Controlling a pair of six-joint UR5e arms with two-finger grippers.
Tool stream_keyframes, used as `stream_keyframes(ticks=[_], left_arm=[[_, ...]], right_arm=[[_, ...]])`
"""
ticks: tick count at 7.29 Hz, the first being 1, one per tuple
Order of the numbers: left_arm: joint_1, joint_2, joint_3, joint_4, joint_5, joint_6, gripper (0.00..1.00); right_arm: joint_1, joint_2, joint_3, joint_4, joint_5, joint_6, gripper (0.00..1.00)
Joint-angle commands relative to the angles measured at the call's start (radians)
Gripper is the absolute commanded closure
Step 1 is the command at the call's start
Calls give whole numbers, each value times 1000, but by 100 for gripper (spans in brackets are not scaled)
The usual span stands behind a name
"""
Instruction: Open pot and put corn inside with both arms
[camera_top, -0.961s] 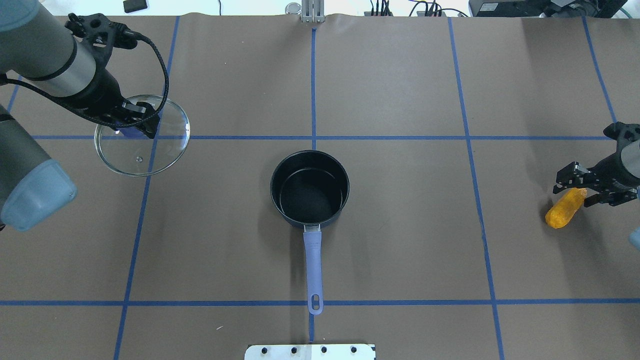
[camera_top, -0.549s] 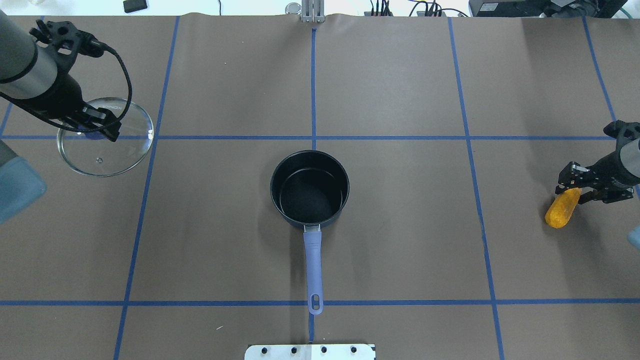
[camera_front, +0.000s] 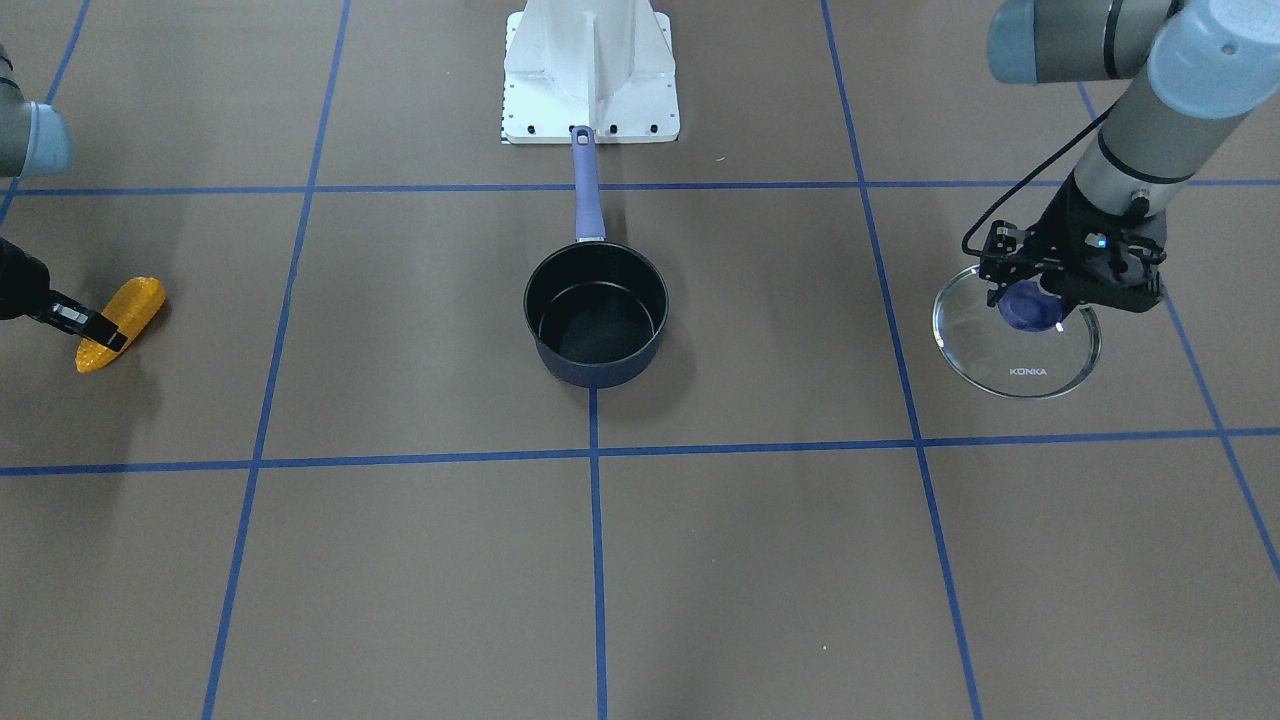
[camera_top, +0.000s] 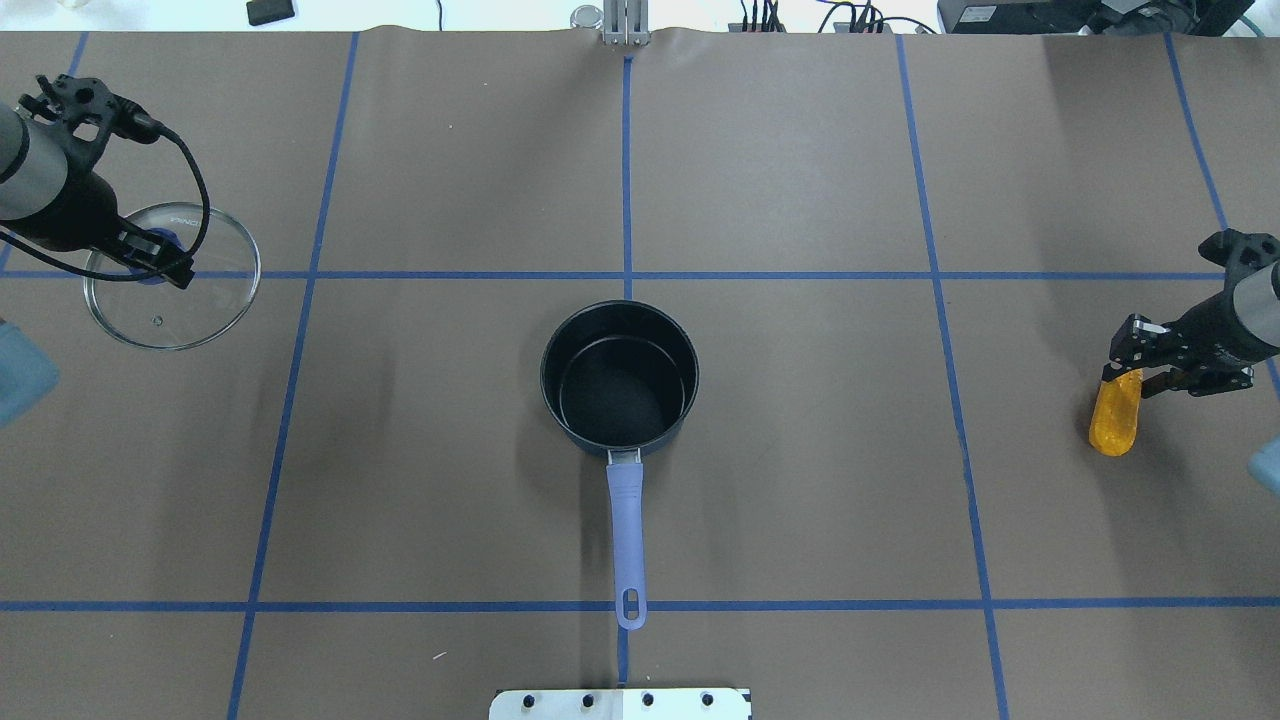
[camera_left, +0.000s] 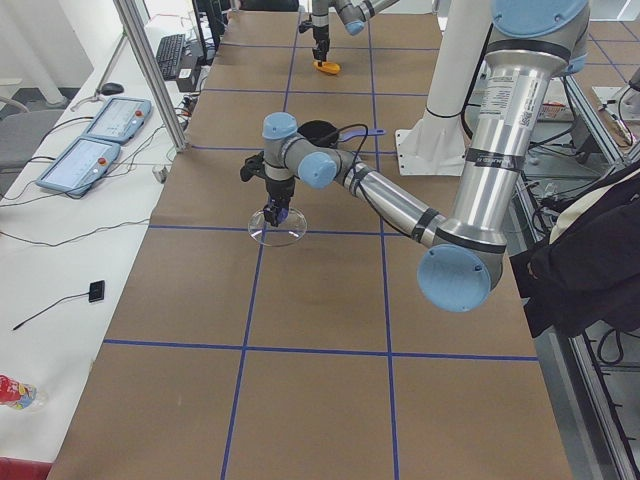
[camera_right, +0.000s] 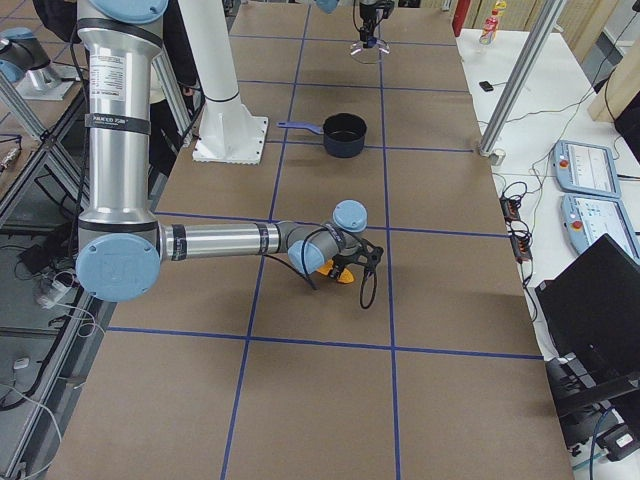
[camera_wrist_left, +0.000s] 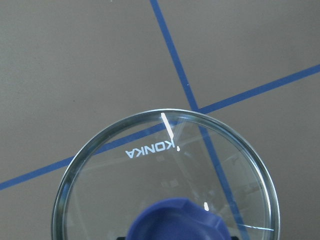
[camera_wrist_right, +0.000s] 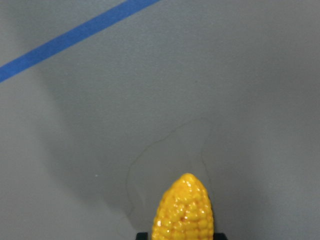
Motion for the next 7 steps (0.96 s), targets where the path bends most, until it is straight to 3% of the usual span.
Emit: stream_keyframes(ticks=[1, 2, 3, 5, 7], left_arm=[[1, 19, 89, -134, -29, -6, 41], [2, 19, 111, -156, -29, -8, 41], [5, 18, 112, -156, -27, -12, 41], [5, 18, 109, -156, -27, -12, 41], [4, 18, 108, -156, -29, -12, 41]], right_arm=[[9, 21, 11, -38, 0, 2, 54], [9, 24, 10, -39, 0, 2, 64], [8, 24, 5, -39, -7, 2, 64], [8, 25, 5, -37, -15, 2, 38], [6, 27, 5, -37, -21, 4, 26]])
